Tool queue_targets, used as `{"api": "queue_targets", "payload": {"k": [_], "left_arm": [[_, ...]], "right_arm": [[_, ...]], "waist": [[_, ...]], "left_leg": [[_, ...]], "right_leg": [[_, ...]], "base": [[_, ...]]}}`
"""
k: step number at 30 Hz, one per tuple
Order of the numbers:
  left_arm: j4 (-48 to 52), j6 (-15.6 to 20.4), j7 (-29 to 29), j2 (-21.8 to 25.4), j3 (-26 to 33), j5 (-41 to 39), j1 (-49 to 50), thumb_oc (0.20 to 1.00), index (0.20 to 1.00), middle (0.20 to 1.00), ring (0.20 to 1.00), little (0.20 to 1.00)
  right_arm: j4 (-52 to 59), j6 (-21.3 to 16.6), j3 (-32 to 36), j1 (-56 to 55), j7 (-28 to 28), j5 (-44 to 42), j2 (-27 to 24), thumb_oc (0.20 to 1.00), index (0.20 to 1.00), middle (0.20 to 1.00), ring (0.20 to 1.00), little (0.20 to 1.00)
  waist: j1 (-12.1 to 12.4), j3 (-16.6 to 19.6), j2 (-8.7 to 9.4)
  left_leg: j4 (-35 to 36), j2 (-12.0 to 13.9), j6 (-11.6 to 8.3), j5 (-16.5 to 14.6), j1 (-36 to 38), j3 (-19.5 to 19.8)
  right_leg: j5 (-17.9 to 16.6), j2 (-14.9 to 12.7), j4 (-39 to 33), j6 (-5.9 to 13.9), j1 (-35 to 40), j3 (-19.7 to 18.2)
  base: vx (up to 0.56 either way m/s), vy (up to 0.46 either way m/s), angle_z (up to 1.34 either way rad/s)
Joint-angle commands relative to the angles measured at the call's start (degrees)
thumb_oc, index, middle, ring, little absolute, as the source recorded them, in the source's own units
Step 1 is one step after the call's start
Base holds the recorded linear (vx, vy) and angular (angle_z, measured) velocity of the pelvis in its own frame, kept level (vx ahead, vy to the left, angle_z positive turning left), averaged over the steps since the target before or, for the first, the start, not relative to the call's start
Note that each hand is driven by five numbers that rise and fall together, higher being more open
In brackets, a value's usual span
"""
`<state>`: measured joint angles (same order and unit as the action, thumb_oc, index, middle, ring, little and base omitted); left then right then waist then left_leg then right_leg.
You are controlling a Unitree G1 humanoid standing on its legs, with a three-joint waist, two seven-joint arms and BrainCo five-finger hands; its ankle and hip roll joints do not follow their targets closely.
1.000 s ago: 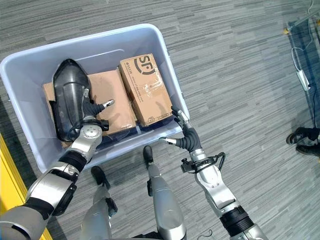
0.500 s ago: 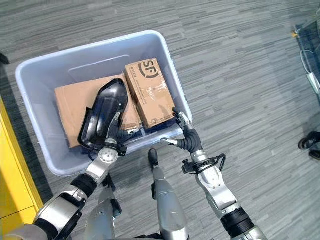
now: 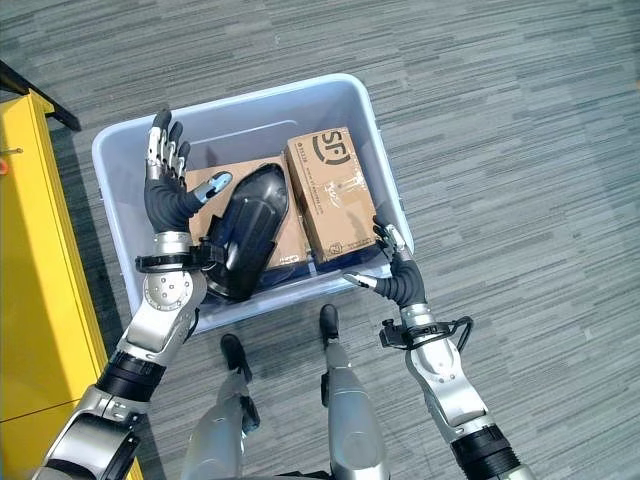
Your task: Move parts from the plastic box to the shelf.
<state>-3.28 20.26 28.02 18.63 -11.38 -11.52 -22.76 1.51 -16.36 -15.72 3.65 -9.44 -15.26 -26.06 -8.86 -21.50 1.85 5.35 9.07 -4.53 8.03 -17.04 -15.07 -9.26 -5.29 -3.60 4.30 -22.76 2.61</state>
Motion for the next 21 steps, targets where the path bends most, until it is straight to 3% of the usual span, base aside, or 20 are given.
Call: {"api": "queue_targets", "payload": {"k": [1,4,10,21], "left_arm": [[1.67,1.94,3.18,3.25,2.86,6.94,-1.21,1.000,1.000,1.000,1.000,1.000],[-1.15,-2.43,7.47,5.42,3.57,18.10,0.23,1.000,1.000,1.000,1.000,1.000],[-6.45,-2.94,7.64,5.18,3.98,16.05,1.38,1.000,1.000,1.000,1.000,1.000],[-19.68,-7.13,9.40,6.91,4.25,19.08,-0.26,1.000,1.000,1.000,1.000,1.000]], "right_arm": [[5.77,-4.49,3.95,-0.19,-0.68,1.65,-1.21,1.000,1.000,1.000,1.000,1.000],[5.09,-5.09,4.49,-0.34,-1.55,2.09,-1.24,1.000,1.000,1.000,1.000,1.000],[4.79,-4.72,4.43,0.18,-2.26,2.72,-1.37,1.000,1.000,1.000,1.000,1.000],[4.25,-4.77,4.31,0.92,-2.69,3.46,-2.11,1.000,1.000,1.000,1.000,1.000]], "waist": [[-0.02,-0.15,2.33],[0.28,-1.29,2.53],[0.38,-2.26,2.82],[-0.09,-3.80,3.33]], "left_leg": [[-0.39,1.64,-3.22,-5.45,8.84,1.35],[-0.58,1.49,-3.16,-5.45,8.23,1.48],[-0.61,1.25,-3.08,-5.43,7.35,1.56],[-0.64,1.42,-3.16,-5.31,6.62,1.29]], "right_leg": [[1.69,-5.37,4.92,6.21,1.79,1.81],[1.84,-5.49,5.23,6.18,1.46,2.03],[1.63,-5.62,5.30,6.12,0.86,2.09],[1.68,-5.08,5.58,6.01,-0.60,1.68]], "base": [[0.00,0.000,0.00],[-0.02,0.002,0.03],[0.00,0.000,0.00],[0.00,0.000,0.00]]}}
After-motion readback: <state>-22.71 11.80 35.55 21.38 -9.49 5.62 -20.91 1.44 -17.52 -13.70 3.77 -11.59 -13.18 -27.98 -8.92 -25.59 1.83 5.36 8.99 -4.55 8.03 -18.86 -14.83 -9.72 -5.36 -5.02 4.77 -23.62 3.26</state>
